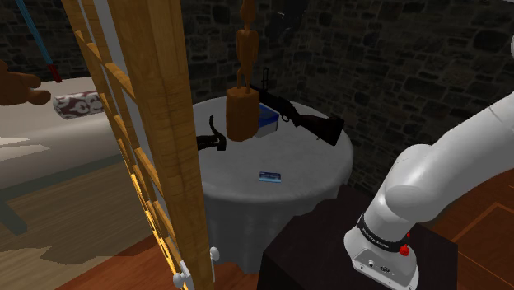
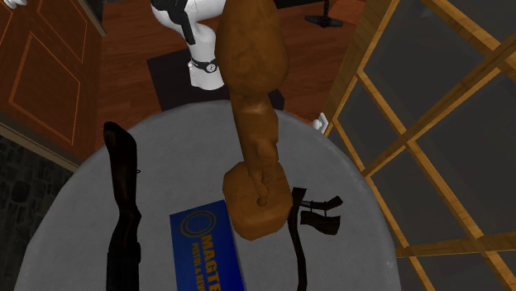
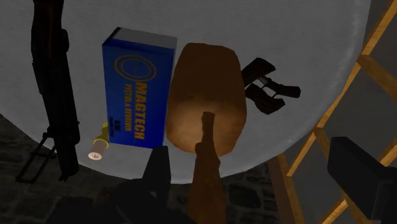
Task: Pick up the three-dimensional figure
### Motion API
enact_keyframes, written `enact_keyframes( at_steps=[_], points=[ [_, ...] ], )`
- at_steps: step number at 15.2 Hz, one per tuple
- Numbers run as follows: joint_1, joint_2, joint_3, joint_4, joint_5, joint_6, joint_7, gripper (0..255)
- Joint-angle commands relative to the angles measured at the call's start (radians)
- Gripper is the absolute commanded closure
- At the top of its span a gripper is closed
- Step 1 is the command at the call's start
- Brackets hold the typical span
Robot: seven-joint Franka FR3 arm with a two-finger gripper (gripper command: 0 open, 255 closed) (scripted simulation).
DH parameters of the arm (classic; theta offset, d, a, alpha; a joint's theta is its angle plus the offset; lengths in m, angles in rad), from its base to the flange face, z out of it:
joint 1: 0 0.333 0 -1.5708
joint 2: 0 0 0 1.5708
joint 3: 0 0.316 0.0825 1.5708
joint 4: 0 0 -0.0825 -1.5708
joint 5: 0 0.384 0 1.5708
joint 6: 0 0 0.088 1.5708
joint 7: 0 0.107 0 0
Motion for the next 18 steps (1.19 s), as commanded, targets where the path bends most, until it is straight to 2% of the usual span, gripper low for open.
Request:
enact_keyframes(
  at_steps=[1, 5, 9, 16, 18],
  points=[
    [0.006, 0.072, -0.017, 0.077, 0.022, 0.008, -0.028, 0],
    [0.010, 0.226, -0.051, 0.270, 0.078, -0.012, -0.090, 0],
    [0.001, 0.397, -0.080, 0.507, 0.149, -0.064, -0.149, 0],
    [0.003, 0.350, -0.074, 0.352, 0.143, 0.046, -0.155, 0],
    [0.004, 0.347, -0.074, 0.340, 0.143, 0.054, -0.156, 0]
  ],
)
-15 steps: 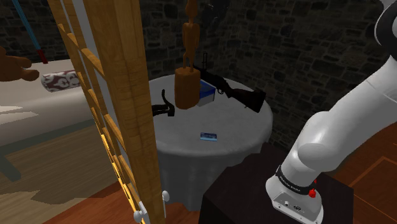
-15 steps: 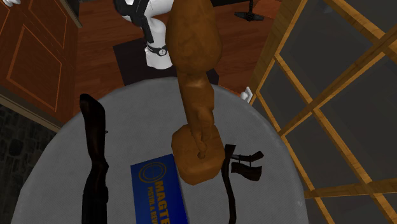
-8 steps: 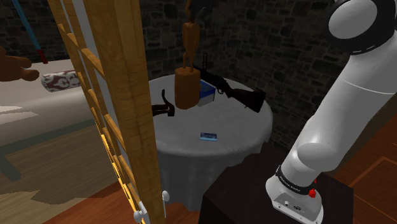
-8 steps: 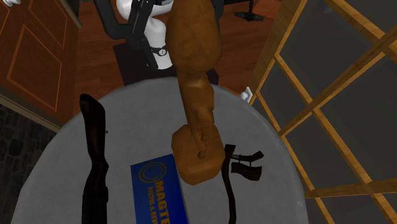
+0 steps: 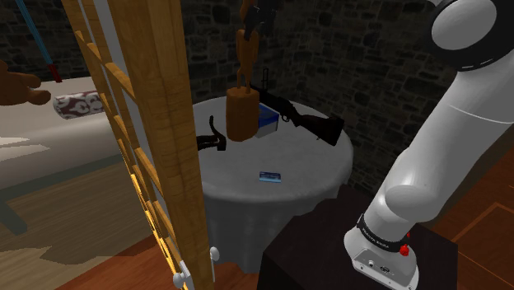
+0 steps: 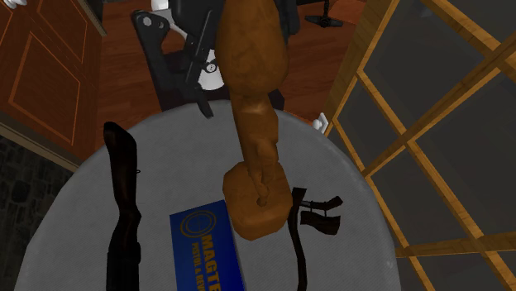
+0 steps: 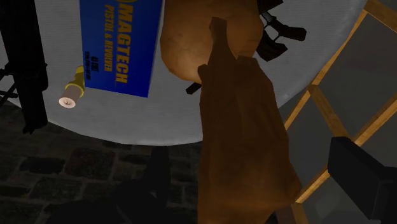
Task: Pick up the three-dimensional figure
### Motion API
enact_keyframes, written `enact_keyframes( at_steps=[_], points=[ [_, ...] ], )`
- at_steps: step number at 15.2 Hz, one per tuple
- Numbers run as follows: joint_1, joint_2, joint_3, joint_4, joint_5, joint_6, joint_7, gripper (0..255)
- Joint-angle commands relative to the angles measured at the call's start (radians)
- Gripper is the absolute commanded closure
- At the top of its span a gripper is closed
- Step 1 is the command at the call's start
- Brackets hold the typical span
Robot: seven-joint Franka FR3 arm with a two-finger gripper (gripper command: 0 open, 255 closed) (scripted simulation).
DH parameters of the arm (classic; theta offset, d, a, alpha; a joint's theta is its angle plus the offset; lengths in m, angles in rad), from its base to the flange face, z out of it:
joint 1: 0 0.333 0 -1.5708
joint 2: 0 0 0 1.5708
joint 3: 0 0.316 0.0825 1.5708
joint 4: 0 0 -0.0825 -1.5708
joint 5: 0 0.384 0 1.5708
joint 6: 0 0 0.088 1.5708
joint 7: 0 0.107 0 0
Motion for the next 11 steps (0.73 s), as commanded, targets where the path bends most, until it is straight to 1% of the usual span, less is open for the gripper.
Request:
enact_keyframes(
  at_steps=[1, 2, 11],
  points=[
    [0.000, -0.003, 0.000, -0.008, 0.000, 0.006, 0.000, 0],
    [0.000, -0.003, 0.001, -0.009, 0.000, 0.007, 0.000, 255],
    [0.000, -0.003, 0.000, -0.008, 0.000, 0.006, 0.000, 255]
  ],
)
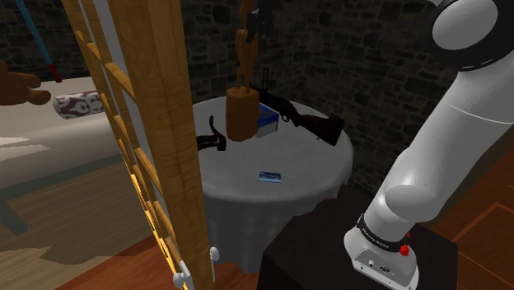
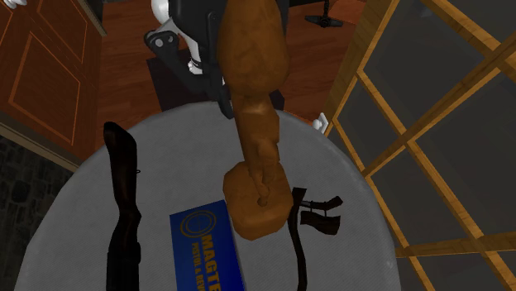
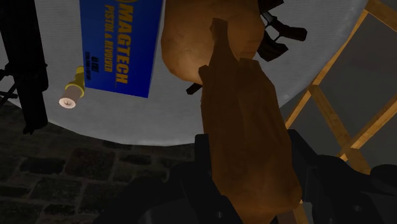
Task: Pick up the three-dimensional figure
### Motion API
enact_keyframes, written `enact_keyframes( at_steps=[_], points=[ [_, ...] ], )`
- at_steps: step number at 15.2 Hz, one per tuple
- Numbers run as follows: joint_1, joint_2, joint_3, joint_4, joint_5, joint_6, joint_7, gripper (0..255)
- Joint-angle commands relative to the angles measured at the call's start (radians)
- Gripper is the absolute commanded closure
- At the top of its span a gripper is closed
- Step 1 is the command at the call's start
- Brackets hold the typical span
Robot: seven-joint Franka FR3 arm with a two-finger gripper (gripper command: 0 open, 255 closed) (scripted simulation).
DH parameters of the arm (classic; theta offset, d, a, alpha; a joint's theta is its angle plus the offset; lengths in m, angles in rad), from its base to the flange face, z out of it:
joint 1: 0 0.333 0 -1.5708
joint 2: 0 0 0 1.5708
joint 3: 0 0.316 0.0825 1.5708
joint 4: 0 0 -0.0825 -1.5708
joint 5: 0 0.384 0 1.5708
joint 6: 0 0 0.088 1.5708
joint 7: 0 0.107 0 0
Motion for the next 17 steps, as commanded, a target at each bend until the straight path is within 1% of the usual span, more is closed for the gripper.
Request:
enact_keyframes(
  at_steps=[1, 9, 15, 17],
  points=[
    [0.000, 0.006, 0.000, 0.021, 0.001, -0.016, 0.001, 255],
    [-0.004, 0.063, -0.005, 0.203, 0.009, -0.143, 0.007, 255],
    [-0.011, 0.126, -0.011, 0.375, 0.022, -0.251, 0.011, 255],
    [-0.012, 0.128, -0.011, 0.379, 0.022, -0.254, 0.011, 255]
  ],
)
